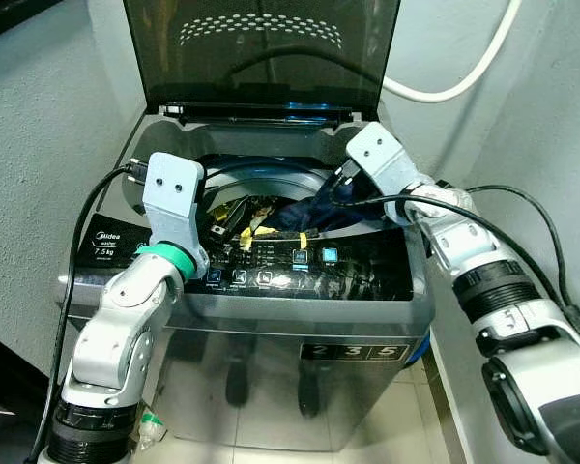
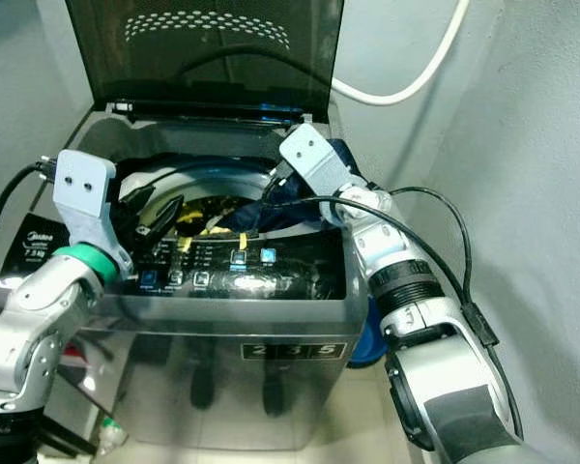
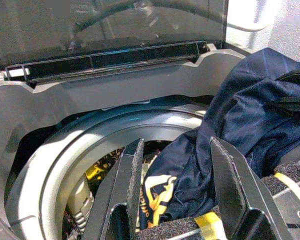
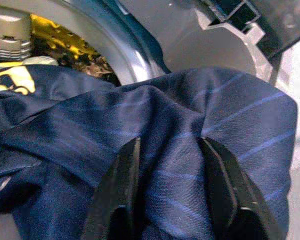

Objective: Clothes washing

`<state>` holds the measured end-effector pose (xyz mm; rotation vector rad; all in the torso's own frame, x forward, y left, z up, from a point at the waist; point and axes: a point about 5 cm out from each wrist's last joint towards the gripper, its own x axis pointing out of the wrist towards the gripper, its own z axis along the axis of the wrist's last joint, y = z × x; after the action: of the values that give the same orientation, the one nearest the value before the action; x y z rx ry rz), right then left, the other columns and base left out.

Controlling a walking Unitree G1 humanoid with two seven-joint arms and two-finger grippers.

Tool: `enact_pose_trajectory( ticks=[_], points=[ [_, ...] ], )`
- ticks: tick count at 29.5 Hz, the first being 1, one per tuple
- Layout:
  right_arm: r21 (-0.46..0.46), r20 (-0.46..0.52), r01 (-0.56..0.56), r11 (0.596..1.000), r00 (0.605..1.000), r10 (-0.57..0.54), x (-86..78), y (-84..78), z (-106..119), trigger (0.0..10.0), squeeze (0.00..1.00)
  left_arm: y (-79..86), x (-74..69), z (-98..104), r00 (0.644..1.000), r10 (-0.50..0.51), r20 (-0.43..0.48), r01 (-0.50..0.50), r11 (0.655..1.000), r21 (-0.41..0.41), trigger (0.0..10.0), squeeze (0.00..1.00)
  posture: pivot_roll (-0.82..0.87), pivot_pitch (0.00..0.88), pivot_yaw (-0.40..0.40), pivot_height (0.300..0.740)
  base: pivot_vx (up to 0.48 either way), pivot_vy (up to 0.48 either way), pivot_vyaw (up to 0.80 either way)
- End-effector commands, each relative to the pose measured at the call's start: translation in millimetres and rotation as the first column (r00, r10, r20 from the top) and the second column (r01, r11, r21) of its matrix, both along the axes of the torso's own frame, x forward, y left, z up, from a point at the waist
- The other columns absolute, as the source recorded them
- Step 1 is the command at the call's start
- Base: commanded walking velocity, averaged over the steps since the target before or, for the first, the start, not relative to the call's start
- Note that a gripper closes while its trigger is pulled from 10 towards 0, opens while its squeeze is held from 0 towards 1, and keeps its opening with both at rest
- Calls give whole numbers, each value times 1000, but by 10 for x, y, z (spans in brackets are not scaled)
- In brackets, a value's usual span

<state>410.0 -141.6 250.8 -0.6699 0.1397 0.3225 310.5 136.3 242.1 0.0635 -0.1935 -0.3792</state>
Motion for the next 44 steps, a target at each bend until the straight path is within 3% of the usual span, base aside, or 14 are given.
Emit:
enact_pose_trajectory(
  ticks=[1, 15, 20, 22, 23, 25, 26, 27, 30, 34, 36, 38, 39, 44],
  points=[
    [-6, -98, 21, 1000, 995, -22, -26, -41, -242, 0, 0, -1, -16, -28, 1000, -7, -14, 7, 1000, 4, 10000, 0, 171, 45, 63, 740, 0, 0, 0],
    [108, -73, 1, 994, 997, 7, -1, 119, -123, 0, 0, 12, -6, -25, 1000, 1, -12, 0, 1000, 4, 10000, 0, 173, 47, 59, 740, 0, 0, 0],
    [245, -33, -126, 961, 990, 138, -11, 456, 68, 0, 0, 14, -7, -23, 1000, 3, -11, -3, 1000, 3, 10000, 0, 170, 49, 59, 740, 0, 0, 0],
    [486, 78, -322, 812, 942, 327, -117, 870, 435, 0, 0, 6, -9, -19, 1000, 3, -8, -3, 1000, 1, 10000, 0, 175, 52, 50, 740, 0, 0, 0],
    [486, 78, -322, 812, 942, 327, -117, 870, 435, 0, 0, 6, -9, -19, 1000, 3, -8, -3, 1000, 1, 10000, 0, 175, 52, 50, 740, 0, 0, 0],
    [743, 339, -530, 408, 825, 453, -360, 1155, 1119, 0, 0, 4, -12, -16, 1000, 7, -6, -7, 1000, -2, 10000, 0, 175, 52, 50, 740, 0, 0, 0],
    [743, 339, -530, 408, 825, 453, -360, 1155, 1119, 0, 0, 4, -12, -16, 1000, 7, -6, -7, 1000, -2, 10000, 0, 175, 52, 50, 740, 0, 0, 0],
    [788, 433, -570, 233, 781, 449, -457, 1152, 1397, 0, 0, 10, -19, -16, 1000, 11, -5, -11, 1000, -5, 10000, 0, 180, 56, 40, 740, 0, 0, 0],
    [795, 504, -595, 118, 756, 418, -514, 1081, 1661, 0, 0, 24, -32, -27, 1000, 19, -7, -19, 1000, -6, 10000, 0, 180, 56, 40, 740, 0, 0, 0],
    [793, 491, -584, 171, 781, 386, -455, 1047, 1663, 0, 0, 27, -34, -31, 1000, 21, -9, -21, 1000, -6, 10000, 0, 180, 56, 40, 740, 0, 0, 0],
    [780, 430, -535, 324, 835, 344, -341, 1048, 1471, 0, 0, 19, -26, -32, 1000, 20, -9, -20, 1000, -8, 10000, 0, 180, 56, 40, 740, 0, 0, 0],
    [780, 430, -535, 324, 835, 344, -341, 1048, 1471, 0, 0, 19, -26, -32, 1000, 20, -9, -20, 1000, -8, 10000, 0, 180, 56, 40, 740, 0, 0, 0],
    [720, 364, -456, 522, 890, 275, -229, 1046, 1207, 392, 0, 10, -21, -38, 1000, 16, -10, -16, 1000, -7, 10000, 0, 180, 56, 40, 740, 0, 0, 0],
    [621, 309, -386, 683, 920, 239, -153, 1070, 884, 3961, 0, -4, -21, -43, 1000, 12, -11, -12, 1000, -7, 10000, 0, 167, 58, 42, 740, 0, 0, 0]
  ],
)
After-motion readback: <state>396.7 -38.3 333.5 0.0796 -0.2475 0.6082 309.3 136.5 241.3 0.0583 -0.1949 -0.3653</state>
